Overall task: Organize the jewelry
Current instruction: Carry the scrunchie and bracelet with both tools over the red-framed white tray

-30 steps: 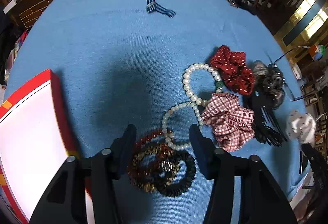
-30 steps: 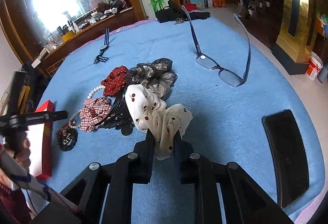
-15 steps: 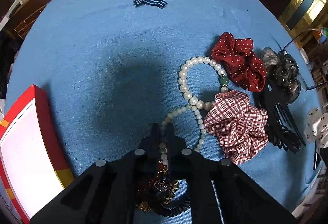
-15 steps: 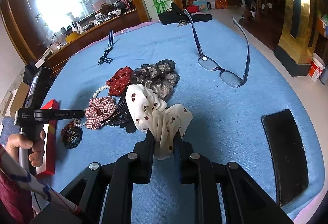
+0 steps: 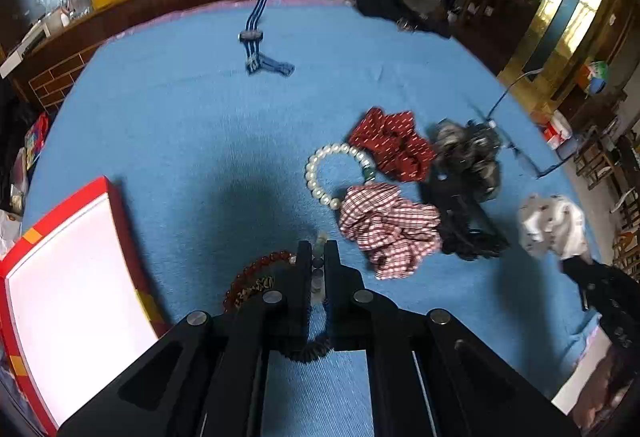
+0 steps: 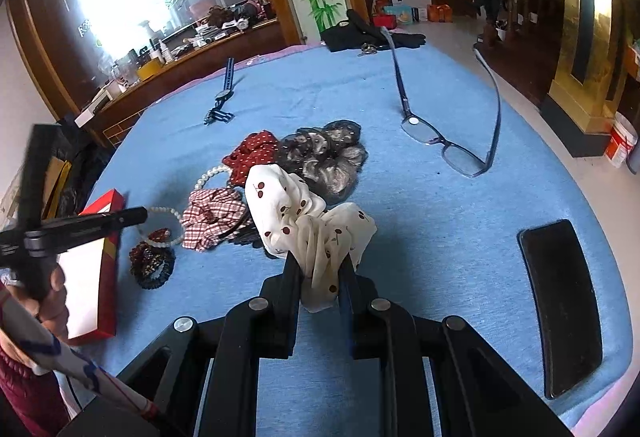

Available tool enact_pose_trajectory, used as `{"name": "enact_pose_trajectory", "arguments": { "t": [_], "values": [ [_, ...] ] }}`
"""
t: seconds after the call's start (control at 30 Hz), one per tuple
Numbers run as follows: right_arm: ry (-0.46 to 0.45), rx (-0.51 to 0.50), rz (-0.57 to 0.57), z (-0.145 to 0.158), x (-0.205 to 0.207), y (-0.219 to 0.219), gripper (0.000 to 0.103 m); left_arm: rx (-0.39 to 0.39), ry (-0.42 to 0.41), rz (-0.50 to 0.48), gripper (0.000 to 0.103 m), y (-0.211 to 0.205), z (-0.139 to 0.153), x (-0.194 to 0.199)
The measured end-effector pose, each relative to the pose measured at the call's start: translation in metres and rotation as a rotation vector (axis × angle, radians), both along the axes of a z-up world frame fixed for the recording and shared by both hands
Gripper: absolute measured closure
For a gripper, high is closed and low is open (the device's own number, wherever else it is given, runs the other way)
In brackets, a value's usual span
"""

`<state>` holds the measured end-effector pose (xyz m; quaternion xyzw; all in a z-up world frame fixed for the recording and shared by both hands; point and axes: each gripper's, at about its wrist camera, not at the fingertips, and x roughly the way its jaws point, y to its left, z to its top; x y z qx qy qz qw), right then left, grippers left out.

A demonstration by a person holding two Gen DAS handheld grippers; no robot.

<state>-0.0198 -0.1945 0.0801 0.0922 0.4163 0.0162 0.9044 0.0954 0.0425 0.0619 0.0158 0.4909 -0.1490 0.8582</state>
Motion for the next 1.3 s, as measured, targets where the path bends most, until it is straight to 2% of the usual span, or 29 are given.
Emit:
{"name": "enact_pose_trajectory", "arguments": {
  "t": [0.3, 0.73, 1.13, 1.3],
  "values": [
    [-0.013, -0.018, 0.039, 0.006, -0.002, 0.019, 0.085, -0.033, -0.073, -0.012, 0.098, 0.009, 0.032, -0.034],
    [-0.015, -0.043, 0.133, 0.013, -0.001, 0.061, 0.085, -0.056, -0.107, 0.047, 0.098, 0.055, 0.042, -0.057],
    [0.0, -0.081, 0.327, 0.018, 0.014, 0.158, 0.085, -0.048, -0.12, 0.164, 0.098, 0.137, 0.042, -0.072],
    [0.048, -0.079, 0.413, 0.009, 0.033, 0.21, 0.084, -0.03, -0.108, 0.236, 0.098, 0.183, 0.034, -0.067]
  ]
}}
